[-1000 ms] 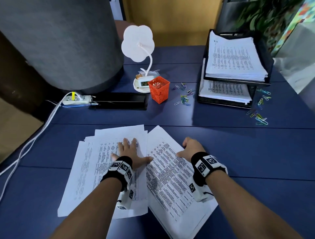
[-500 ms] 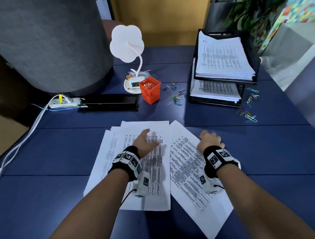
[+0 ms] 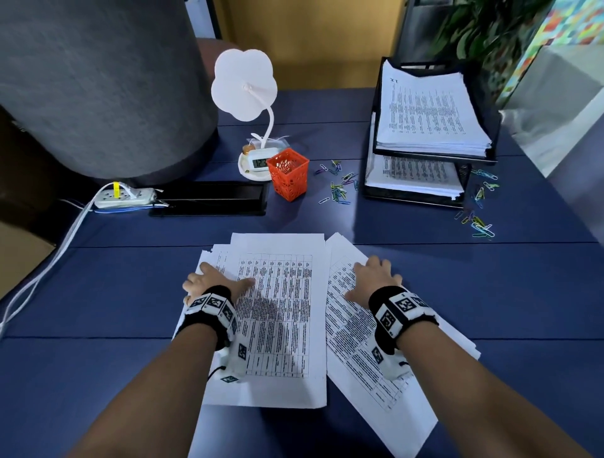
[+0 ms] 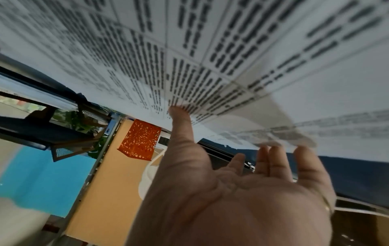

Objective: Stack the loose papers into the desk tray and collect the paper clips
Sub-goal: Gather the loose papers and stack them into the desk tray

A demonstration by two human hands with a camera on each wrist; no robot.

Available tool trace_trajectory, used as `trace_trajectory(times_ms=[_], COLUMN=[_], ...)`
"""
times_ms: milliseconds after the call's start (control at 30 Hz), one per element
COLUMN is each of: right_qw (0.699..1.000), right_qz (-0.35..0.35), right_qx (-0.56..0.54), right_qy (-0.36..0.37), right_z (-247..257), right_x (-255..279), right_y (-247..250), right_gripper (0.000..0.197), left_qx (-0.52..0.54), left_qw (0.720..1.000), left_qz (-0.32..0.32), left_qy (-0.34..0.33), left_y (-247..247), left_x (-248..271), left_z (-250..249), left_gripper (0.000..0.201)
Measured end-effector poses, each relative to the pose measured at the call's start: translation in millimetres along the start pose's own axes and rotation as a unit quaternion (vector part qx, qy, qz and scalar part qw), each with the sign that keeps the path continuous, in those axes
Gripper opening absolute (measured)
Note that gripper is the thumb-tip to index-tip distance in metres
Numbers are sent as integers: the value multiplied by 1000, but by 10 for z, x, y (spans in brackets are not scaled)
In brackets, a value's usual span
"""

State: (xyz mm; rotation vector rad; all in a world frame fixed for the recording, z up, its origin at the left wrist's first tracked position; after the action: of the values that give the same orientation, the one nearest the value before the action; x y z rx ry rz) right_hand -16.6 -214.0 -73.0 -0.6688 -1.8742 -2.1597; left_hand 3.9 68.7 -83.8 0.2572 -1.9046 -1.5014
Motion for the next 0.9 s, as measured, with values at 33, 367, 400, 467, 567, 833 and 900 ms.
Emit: trace_trajectory(times_ms=[33,367,400,467,567,833,900], right_qw=[1000,998,998,998,998,998,998], right_qz=[5,50,52,50,51,52,55], right_qx=[-11,8,14,15,19,20,17], right_qy=[5,30,28,29,32,32,34], right_z=[26,124,130,133,123,115,103], right_x=[2,112,120,120,136,187,197], right_y=[-11,-68,-75,-88,-78,-59,-54], right_gripper=[54,61,62,61,61,62,62], left_qx=[-3,49,73,133,179,214,154], left_qw=[1000,998,997,990,980,961,974], left_qz=[-2,-7,2,34,77,69,29], left_qy=[1,29,26,13,-34,-159,-163], left_y=[16,73,90,113,124,-63,-120], left_x=[3,-14,-9,-20,-18,134,170], left_z=[4,83,63,36,11,-76,-114], left_gripper=[116,113,111,107,92,47,55])
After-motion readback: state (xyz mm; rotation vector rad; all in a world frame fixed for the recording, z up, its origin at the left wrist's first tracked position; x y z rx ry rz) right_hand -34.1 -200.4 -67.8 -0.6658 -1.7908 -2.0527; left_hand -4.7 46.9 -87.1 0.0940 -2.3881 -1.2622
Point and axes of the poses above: each hand's wrist, its own x-axis away from the middle knuckle, its own y-axis out of the back of the hand, z = x × y, the point moved 1 cm from there along -x, towards the middle knuckle, and after that the axes turned 1 degree about -x, right-handed, at the moved point
